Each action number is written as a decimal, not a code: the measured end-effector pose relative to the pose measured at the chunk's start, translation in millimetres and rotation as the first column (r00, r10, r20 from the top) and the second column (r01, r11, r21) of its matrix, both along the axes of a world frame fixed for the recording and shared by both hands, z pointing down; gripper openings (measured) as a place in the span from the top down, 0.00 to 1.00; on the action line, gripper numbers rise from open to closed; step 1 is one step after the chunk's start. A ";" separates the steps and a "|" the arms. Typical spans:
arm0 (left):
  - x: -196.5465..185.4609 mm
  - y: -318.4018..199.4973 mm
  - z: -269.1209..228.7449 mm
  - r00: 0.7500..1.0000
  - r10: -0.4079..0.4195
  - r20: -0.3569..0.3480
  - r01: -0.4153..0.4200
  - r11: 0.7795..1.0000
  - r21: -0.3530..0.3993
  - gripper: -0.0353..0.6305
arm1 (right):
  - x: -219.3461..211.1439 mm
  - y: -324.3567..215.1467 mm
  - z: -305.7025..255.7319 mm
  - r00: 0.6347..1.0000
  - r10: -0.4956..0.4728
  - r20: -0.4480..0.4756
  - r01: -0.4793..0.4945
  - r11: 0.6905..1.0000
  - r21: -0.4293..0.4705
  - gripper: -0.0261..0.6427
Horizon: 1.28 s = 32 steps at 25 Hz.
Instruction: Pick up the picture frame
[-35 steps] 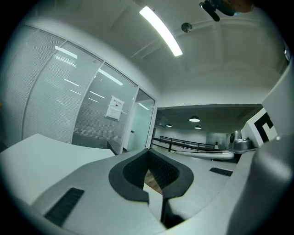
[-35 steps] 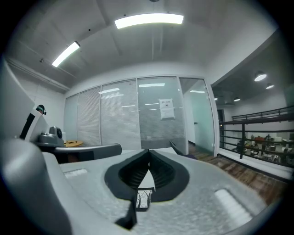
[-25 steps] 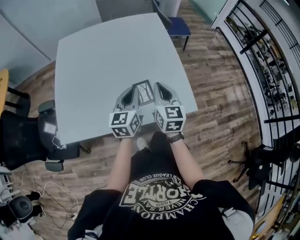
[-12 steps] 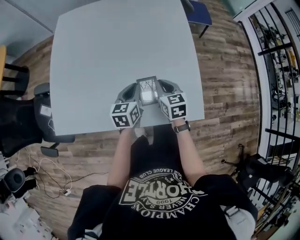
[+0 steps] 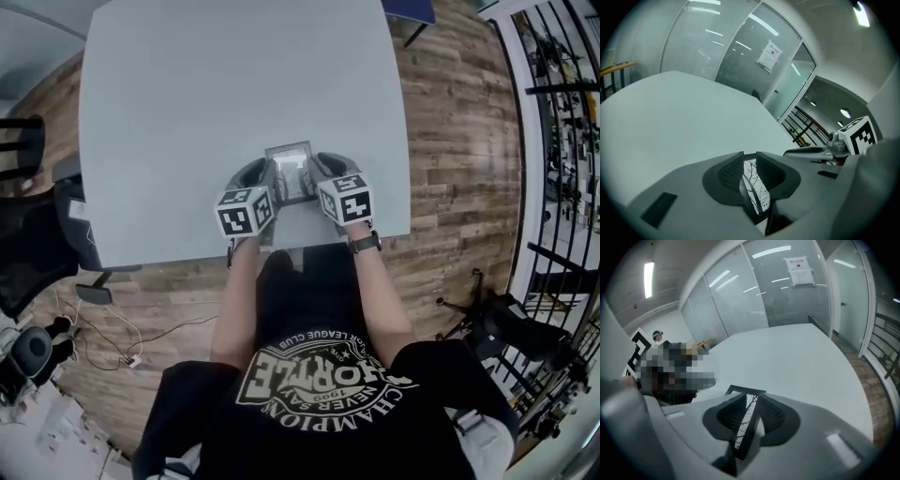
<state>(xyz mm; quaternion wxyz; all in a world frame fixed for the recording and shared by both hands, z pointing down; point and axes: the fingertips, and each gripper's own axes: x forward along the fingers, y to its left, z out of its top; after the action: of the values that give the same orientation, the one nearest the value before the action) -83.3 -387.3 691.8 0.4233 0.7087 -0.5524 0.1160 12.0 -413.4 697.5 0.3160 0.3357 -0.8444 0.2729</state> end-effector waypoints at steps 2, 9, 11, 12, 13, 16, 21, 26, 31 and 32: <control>2.9 1.7 15.0 1.000 0.011 -0.018 -0.012 0.999 -0.041 0.82 | -1.2 -0.1 13.6 1.000 -0.002 -0.003 0.002 0.999 -0.035 0.84; 15.0 6.7 50.3 0.999 0.028 -0.044 -0.033 0.992 -0.122 0.72 | -3.4 3.4 45.2 0.997 -0.045 -0.060 0.039 0.994 -0.103 0.80; 17.3 8.3 57.4 0.999 0.021 -0.037 -0.026 0.990 -0.141 0.72 | -2.5 7.3 53.3 0.997 -0.048 -0.065 0.039 0.990 -0.137 0.80; 18.5 10.0 61.0 0.999 0.020 -0.033 -0.025 0.988 -0.153 0.72 | -1.4 9.8 57.2 0.996 -0.048 -0.071 0.037 0.988 -0.153 0.80; 19.5 12.1 64.4 0.999 0.020 -0.030 -0.025 0.986 -0.165 0.72 | -0.3 12.4 61.0 0.996 -0.049 -0.079 0.036 0.985 -0.167 0.80; 18.9 20.1 74.3 1.000 0.009 -0.016 -0.012 0.981 -0.193 0.72 | 0.6 19.0 70.1 0.994 -0.050 -0.093 0.030 0.979 -0.203 0.80; 10.6 20.3 84.8 0.999 -0.038 0.016 0.041 0.979 -0.202 0.80 | -2.3 15.3 76.2 0.995 -0.028 -0.094 0.008 0.979 -0.205 0.82; 9.4 22.8 80.2 0.998 -0.059 0.019 0.061 0.978 -0.198 0.82 | -1.6 17.7 70.8 0.992 0.002 -0.130 -0.025 0.983 -0.179 0.83; 12.9 29.2 70.8 0.998 -0.055 0.037 0.061 0.983 -0.174 0.83 | 3.2 25.9 61.6 0.992 0.035 -0.125 -0.054 0.987 -0.150 0.85; 13.7 31.1 68.3 0.998 -0.051 0.038 0.056 0.984 -0.167 0.83 | 4.1 27.7 58.8 0.991 0.040 -0.124 -0.057 0.988 -0.141 0.85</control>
<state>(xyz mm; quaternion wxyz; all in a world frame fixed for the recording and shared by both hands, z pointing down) -69.6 -356.2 760.1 0.4751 0.6533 -0.5666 0.1628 16.2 -385.7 756.3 0.3833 0.3485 -0.7934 0.3198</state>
